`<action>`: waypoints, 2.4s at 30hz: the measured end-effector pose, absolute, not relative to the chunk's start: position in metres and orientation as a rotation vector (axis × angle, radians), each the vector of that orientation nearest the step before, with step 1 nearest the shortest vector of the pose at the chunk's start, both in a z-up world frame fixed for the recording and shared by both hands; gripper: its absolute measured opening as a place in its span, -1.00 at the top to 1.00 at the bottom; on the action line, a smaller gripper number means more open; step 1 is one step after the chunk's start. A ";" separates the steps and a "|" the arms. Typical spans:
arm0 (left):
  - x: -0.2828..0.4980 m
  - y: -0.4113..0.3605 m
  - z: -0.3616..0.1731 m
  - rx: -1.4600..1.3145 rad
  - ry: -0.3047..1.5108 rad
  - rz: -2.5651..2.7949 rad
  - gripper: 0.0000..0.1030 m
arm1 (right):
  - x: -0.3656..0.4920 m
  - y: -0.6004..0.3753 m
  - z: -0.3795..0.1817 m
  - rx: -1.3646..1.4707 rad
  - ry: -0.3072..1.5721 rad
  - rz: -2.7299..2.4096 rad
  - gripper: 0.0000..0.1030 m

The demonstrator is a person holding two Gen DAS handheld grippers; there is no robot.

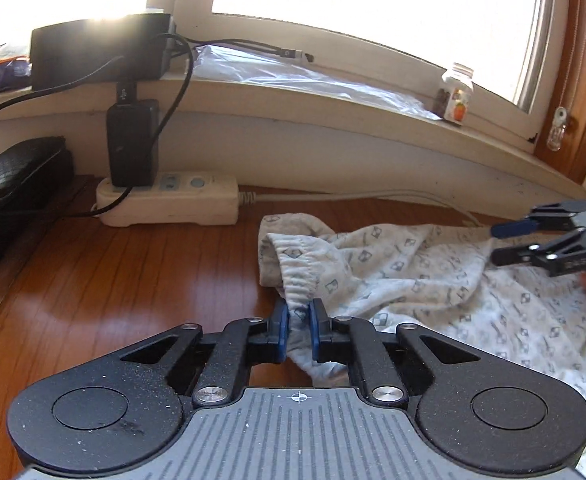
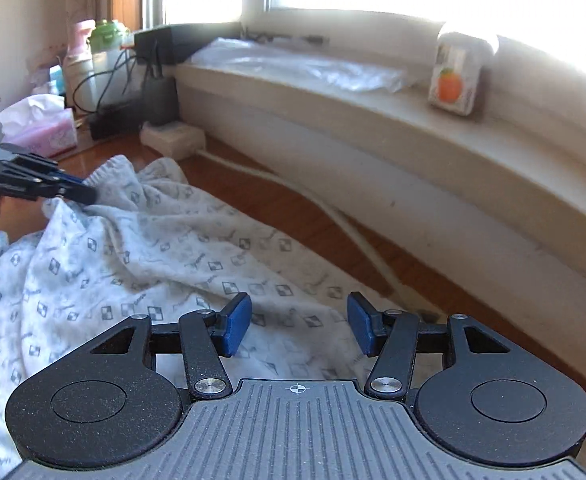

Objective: Fold clothes

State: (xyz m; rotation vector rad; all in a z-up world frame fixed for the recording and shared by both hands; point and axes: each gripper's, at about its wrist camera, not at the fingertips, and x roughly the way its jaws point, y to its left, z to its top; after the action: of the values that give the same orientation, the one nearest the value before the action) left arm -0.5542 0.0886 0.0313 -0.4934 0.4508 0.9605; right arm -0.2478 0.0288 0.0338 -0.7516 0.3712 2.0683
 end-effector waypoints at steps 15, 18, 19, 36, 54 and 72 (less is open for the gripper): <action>-0.537 0.124 0.048 -0.530 0.363 0.955 0.26 | -0.172 -0.020 0.074 -0.619 0.314 1.951 0.96; -0.517 0.142 0.044 -0.534 0.398 0.933 0.07 | -0.170 -0.020 0.054 -0.703 0.312 1.912 0.96; -0.509 0.149 0.043 -0.538 0.412 0.923 0.00 | -0.170 -0.021 0.051 -0.698 0.310 1.907 0.96; -0.503 0.170 0.062 -0.619 0.170 1.042 0.89 | -0.140 -0.043 0.077 -0.356 0.230 1.837 0.97; -0.473 0.155 0.032 -0.561 0.504 0.939 -0.06 | -0.180 -0.027 0.042 -0.602 0.281 1.898 0.77; -0.471 0.141 0.048 -0.341 0.483 1.137 -0.24 | -0.160 -0.049 0.041 -0.574 0.312 1.925 0.55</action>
State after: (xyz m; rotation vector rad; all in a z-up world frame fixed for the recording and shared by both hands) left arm -0.4711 0.1408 0.0479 -0.3411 0.4825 1.1368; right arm -0.1596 -0.0492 0.0406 -0.5738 0.3116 1.9253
